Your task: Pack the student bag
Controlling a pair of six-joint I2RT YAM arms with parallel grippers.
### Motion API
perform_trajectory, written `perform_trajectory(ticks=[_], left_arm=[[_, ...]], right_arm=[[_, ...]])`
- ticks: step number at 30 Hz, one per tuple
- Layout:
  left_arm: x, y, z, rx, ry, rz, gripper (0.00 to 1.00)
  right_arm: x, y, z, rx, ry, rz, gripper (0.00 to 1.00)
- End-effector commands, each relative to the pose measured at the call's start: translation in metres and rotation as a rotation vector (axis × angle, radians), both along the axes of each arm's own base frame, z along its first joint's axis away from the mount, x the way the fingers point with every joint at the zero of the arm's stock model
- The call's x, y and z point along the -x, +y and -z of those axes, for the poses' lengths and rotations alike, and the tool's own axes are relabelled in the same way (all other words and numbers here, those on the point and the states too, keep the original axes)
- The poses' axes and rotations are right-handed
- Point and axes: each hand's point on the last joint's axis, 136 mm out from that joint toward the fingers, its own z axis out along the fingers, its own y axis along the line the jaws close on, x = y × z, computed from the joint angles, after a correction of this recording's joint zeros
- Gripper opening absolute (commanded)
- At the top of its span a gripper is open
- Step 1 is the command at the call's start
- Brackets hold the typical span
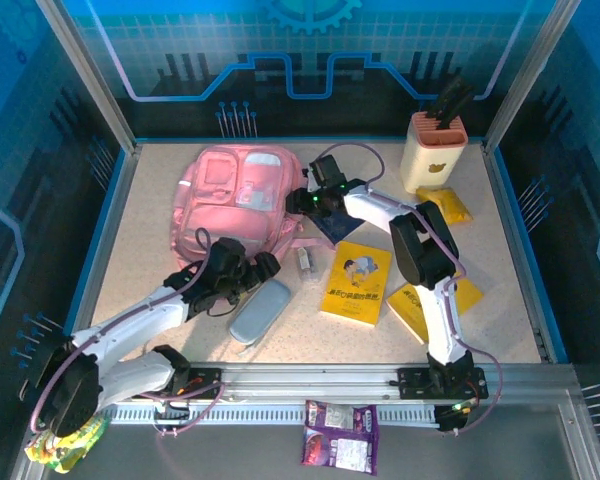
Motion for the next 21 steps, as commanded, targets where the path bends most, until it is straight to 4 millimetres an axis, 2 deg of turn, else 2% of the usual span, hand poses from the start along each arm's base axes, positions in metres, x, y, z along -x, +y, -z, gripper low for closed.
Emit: perform_trajectory(ticks=[1,5,8,13,19,21], left_arm=[[-0.006,0.013,0.011,-0.05,-0.023,-0.062,0.99],[-0.019,0.035,0.012,-0.114,-0.069,-0.123,0.99],[-0.032,0.043,0.011,-0.104,-0.115,-0.12,0.99],[-0.05,0.07,0.01,-0.134,-0.171,-0.181,0.98],[-0.089,0.092,-0.019,-0.193,-0.302,-0.192,0.94],[-0.103,0.101,-0.028,-0.217,-0.322,-0.197,0.92]], right_arm=[[-0.006,0.006,-0.015,-0.064,-0.02,-0.018,0.35],[-0.003,0.009,-0.045,-0.12,-0.083,-0.033,0.08],[0.002,0.007,-0.065,-0.142,-0.114,-0.037,0.0],[0.015,0.003,-0.095,-0.183,-0.146,-0.041,0.0],[0.045,0.011,-0.124,-0.28,-0.125,-0.036,0.0],[0.055,0.014,-0.128,-0.281,-0.126,-0.007,0.0]])
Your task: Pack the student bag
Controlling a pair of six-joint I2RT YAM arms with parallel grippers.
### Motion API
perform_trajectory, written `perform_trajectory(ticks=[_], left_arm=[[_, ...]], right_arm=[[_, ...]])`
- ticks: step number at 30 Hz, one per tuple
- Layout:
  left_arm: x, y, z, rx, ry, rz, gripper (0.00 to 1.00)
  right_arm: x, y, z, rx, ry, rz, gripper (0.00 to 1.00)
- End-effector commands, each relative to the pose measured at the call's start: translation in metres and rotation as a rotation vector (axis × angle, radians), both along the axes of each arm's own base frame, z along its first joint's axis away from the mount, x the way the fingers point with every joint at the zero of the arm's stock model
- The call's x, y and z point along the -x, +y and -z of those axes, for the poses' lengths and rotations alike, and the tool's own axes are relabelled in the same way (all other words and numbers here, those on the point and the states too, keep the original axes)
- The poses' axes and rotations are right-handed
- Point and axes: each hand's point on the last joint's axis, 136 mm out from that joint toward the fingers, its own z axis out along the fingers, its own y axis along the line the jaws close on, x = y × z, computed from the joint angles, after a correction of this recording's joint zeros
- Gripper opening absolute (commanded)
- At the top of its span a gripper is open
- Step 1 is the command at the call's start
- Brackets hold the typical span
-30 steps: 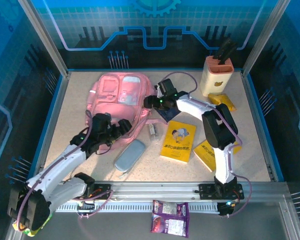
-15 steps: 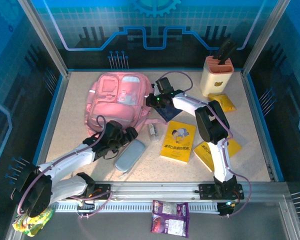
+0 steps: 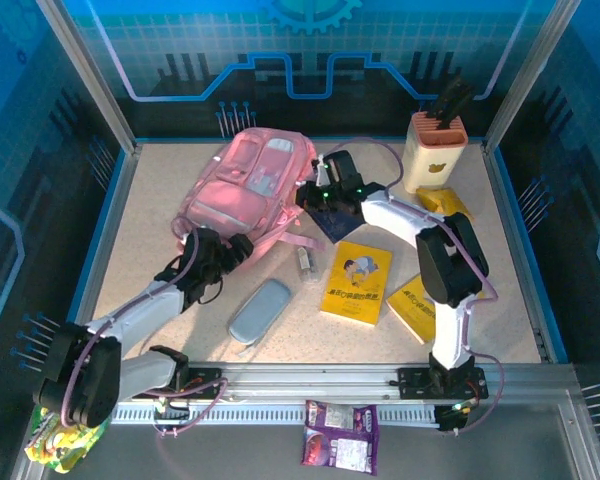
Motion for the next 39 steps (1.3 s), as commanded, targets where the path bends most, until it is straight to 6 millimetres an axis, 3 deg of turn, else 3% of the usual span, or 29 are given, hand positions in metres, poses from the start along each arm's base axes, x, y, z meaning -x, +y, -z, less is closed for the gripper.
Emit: perform_trajectory(ticks=[1,5,10,18,26,30,33,39], left_arm=[[-0.04,0.019,-0.036,-0.109,-0.127,-0.007,0.92],[-0.062,0.026,-0.053,-0.157,-0.17,0.015,0.91],[-0.076,0.036,-0.076,-0.173,-0.195,0.045,0.9],[-0.046,0.022,-0.105,-0.111,-0.178,0.122,0.89],[0.005,-0.041,-0.103,-0.123,-0.164,0.304,0.8],[0.023,-0.072,-0.093,-0.083,-0.178,0.369,0.68],[0.028,-0.097,-0.086,-0.056,-0.197,0.409,0.59],[0.02,-0.136,-0.078,-0.149,-0.251,0.477,0.54]], right_arm=[[0.024,0.02,-0.05,-0.11,-0.047,-0.008,0.0],[0.031,0.02,-0.055,-0.141,-0.034,0.104,0.0],[0.031,0.024,-0.066,-0.196,-0.026,0.194,0.0],[0.028,0.014,-0.068,-0.235,-0.019,0.363,0.0],[0.034,0.013,-0.064,-0.236,0.015,0.412,0.0],[0.035,0.014,-0.064,-0.231,0.023,0.41,0.0],[0.036,0.014,-0.067,-0.243,0.036,0.412,0.0],[0.04,0.016,-0.069,-0.249,0.059,0.407,0.0]])
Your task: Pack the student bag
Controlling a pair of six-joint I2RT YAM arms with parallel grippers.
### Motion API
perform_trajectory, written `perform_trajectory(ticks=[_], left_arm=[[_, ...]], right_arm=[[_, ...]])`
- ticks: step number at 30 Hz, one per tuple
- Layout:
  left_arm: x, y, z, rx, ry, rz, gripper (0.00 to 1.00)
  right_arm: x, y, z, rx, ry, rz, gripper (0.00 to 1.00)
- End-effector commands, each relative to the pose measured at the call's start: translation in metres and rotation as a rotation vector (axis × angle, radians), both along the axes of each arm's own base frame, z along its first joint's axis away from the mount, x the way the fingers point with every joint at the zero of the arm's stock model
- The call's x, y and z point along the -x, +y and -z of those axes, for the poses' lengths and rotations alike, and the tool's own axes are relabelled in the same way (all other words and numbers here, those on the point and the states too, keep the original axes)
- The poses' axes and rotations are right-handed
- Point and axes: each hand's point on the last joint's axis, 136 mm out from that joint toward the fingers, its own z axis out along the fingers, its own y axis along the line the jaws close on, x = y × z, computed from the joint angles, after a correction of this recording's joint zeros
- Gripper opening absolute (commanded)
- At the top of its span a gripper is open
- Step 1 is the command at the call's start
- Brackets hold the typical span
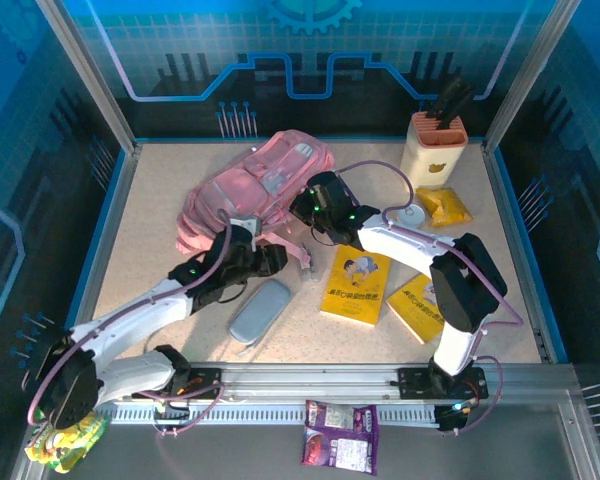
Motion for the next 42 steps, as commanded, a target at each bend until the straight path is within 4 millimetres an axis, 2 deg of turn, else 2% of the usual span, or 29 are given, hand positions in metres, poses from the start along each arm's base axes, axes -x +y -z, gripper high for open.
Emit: perform_trajectory(ticks=[1,7,18,22,28,36,38,42], left_arm=[[-0.019,-0.015,-0.016,-0.018,-0.121,-0.017,0.54],[-0.046,-0.028,-0.01,-0.104,-0.172,-0.026,0.5],[-0.08,-0.021,-0.011,-0.253,-0.229,-0.117,0.48],[-0.084,-0.016,-0.012,-0.264,-0.228,-0.158,0.47],[-0.09,-0.002,-0.01,-0.303,-0.23,-0.24,0.46],[-0.088,0.01,0.0,-0.296,-0.191,-0.297,0.47],[-0.09,0.008,0.0,-0.262,-0.18,-0.295,0.46],[-0.1,0.001,-0.014,-0.251,-0.241,-0.274,0.4]], right_arm=[[0.007,0.013,-0.05,-0.1,-0.07,-0.025,0.0],[0.009,0.014,-0.056,-0.117,-0.05,-0.027,0.0],[0.013,0.022,-0.066,-0.161,-0.012,-0.052,0.0],[0.013,0.026,-0.064,-0.194,0.016,-0.054,0.0],[0.015,0.029,-0.074,-0.206,0.004,-0.069,0.0],[0.019,0.028,-0.079,-0.197,-0.013,-0.075,0.0],[0.02,0.028,-0.078,-0.193,-0.012,-0.073,0.0],[0.022,0.031,-0.075,-0.198,-0.006,-0.08,0.0]])
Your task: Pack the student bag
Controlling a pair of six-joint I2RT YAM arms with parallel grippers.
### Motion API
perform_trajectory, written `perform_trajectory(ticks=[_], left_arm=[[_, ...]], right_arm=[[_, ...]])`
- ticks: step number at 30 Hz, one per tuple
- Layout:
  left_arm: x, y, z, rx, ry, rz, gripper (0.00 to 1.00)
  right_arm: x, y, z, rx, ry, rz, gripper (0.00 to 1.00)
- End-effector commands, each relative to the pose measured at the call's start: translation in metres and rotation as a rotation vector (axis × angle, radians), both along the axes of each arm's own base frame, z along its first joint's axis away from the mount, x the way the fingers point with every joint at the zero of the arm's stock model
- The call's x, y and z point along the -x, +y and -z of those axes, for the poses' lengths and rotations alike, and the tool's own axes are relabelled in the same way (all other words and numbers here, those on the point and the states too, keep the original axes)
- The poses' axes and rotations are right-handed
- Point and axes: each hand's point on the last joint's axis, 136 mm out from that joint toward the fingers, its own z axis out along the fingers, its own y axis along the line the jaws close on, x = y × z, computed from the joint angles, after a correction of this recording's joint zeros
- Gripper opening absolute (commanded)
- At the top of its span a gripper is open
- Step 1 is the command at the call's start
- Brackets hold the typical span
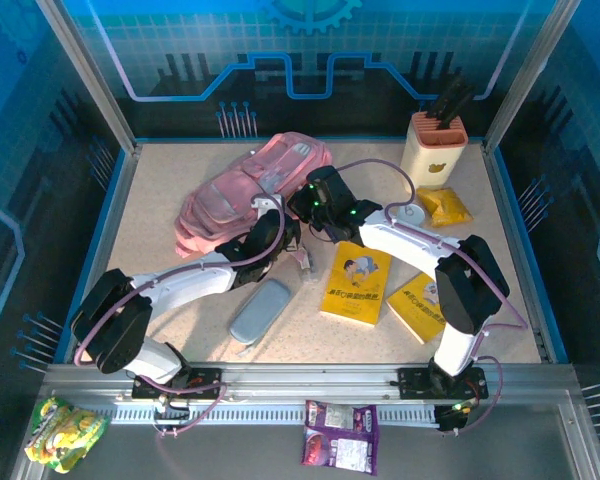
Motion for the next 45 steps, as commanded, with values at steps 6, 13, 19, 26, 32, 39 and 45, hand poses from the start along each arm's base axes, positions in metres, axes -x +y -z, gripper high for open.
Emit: perform_trajectory(ticks=[6,13,19,26,32,39,45], left_arm=[[-0.025,-0.001,-0.022,-0.002,-0.107,0.008,0.24],[-0.024,0.012,-0.021,-0.006,-0.096,-0.017,0.04],[-0.014,0.027,-0.021,-0.003,-0.077,-0.039,0.0],[0.007,0.038,-0.008,0.022,0.005,-0.014,0.0],[0.03,0.045,0.005,0.023,0.075,0.045,0.0],[0.049,0.066,0.013,0.056,0.133,0.044,0.0],[0.063,0.083,0.014,0.048,0.157,0.039,0.0]], right_arm=[[0.015,0.021,-0.053,-0.107,-0.08,-0.08,0.0],[0.015,0.022,-0.051,-0.11,-0.085,-0.087,0.0],[0.014,0.018,-0.058,-0.102,-0.111,-0.083,0.0],[0.012,0.01,-0.066,-0.104,-0.128,-0.073,0.0],[0.008,0.003,-0.065,-0.101,-0.131,-0.063,0.0],[0.003,-0.006,-0.056,-0.079,-0.125,-0.049,0.0],[-0.007,-0.013,-0.049,-0.044,-0.129,-0.068,0.0]])
